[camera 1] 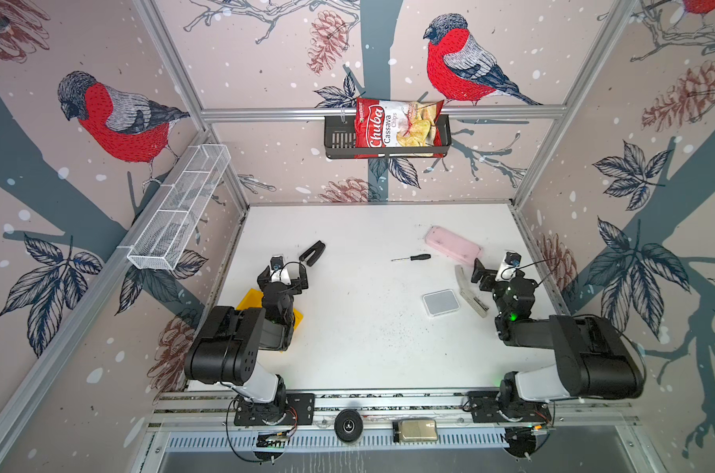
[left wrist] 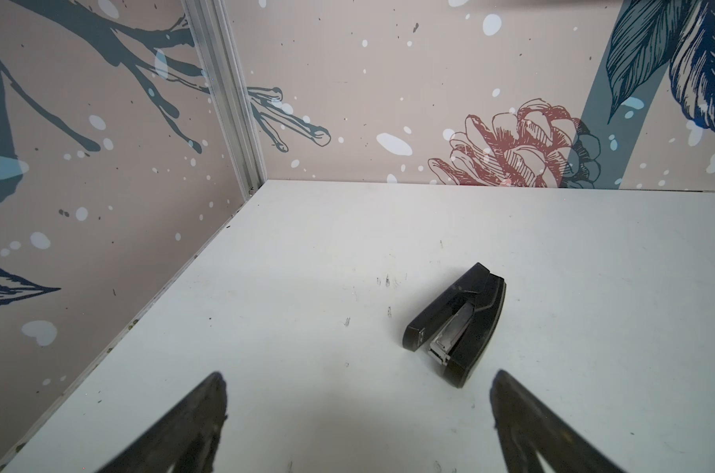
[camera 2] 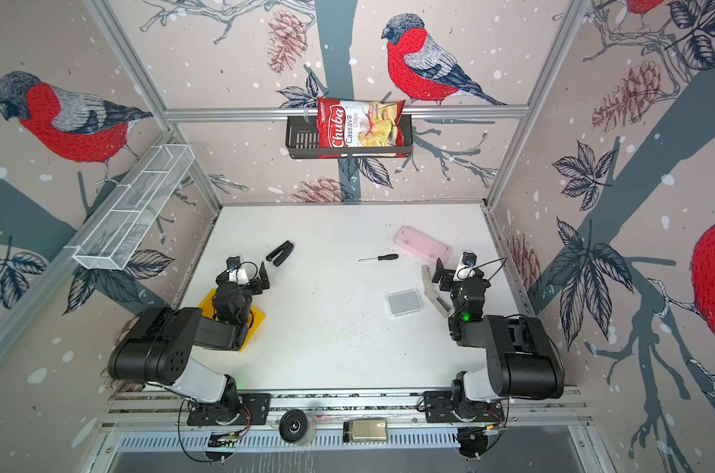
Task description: Put the screwdriver in the bin
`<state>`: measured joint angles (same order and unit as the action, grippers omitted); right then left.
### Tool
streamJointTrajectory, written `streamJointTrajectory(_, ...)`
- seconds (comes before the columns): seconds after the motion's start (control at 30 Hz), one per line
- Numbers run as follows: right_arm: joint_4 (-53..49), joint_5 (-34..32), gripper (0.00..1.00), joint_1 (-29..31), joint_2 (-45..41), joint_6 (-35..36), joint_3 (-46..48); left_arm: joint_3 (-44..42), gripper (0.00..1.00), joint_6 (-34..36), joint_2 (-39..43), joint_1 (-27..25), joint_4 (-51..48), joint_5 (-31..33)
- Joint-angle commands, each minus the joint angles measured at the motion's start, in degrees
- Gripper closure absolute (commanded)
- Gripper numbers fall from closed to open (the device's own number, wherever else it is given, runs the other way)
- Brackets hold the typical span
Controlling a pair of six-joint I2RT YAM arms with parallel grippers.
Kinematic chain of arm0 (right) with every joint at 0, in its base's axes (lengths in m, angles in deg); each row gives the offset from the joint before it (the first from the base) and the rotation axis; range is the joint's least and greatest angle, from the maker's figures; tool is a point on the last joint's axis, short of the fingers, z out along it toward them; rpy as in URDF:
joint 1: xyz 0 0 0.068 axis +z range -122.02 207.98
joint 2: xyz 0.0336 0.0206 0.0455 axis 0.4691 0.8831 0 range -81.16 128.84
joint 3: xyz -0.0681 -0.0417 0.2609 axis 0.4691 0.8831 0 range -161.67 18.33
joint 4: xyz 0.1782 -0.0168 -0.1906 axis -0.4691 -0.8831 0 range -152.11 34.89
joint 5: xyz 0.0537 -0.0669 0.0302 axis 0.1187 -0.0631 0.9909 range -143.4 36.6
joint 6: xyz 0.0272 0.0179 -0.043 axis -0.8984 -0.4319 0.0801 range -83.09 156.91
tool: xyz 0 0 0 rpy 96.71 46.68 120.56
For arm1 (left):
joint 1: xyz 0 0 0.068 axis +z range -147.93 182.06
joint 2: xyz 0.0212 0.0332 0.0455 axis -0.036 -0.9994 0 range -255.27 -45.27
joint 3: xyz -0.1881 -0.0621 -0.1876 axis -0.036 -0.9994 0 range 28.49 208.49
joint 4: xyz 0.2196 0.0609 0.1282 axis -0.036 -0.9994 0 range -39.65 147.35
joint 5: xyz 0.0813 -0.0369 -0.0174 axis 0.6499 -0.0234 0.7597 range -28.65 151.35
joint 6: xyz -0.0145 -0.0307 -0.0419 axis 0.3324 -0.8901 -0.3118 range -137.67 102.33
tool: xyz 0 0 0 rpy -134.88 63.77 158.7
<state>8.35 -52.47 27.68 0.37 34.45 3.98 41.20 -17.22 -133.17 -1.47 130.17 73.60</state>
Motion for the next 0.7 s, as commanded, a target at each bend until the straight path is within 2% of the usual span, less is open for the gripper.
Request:
streamJointTrajectory(0.0, -3.9, 3.8, 0.00, 0.0, -2.6, 1.8, -0.9, -0.1, 0.02, 0.3, 2.4, -0.1, 1.2, 0.2)
streamJointTrajectory(0.13, -10.7, 4.9, 0.00, 0.3, -7.5, 2.8, -2.1, 0.4, 0.02, 1.7, 6.6, -1.2, -3.2, -0.3)
streamJointTrajectory(0.27, -18.0, 3.4, 0.00, 1.4, -13.7, 6.9, -3.0, 2.0, 0.02, 5.3, 11.5, -3.7, -9.3, -1.4)
streamJointTrajectory(0.4, -25.4, 3.6, 0.00, 1.9, -18.7, 7.9, -4.5, 4.2, 0.02, 7.8, 15.5, -6.7, -13.5, -2.5)
streamJointTrajectory(0.5, -31.9, 2.3, 0.00, 3.2, -20.9, 7.6, -7.0, 6.4, 0.02, 8.9, 18.3, -8.4, -18.6, -7.2)
streamJointTrajectory(0.6, -37.2, 1.4, 0.00, 5.0, -22.3, 6.3, -9.0, 8.1, 0.02, 7.1, 19.4, -10.8, -21.6, -11.8)
streamJointTrajectory(0.67, -39.8, 2.0, 0.02, 6.5, -23.0, 6.3, -10.3, 8.6, 0.02, 6.9, 19.6, -13.5, -22.5, -12.2)
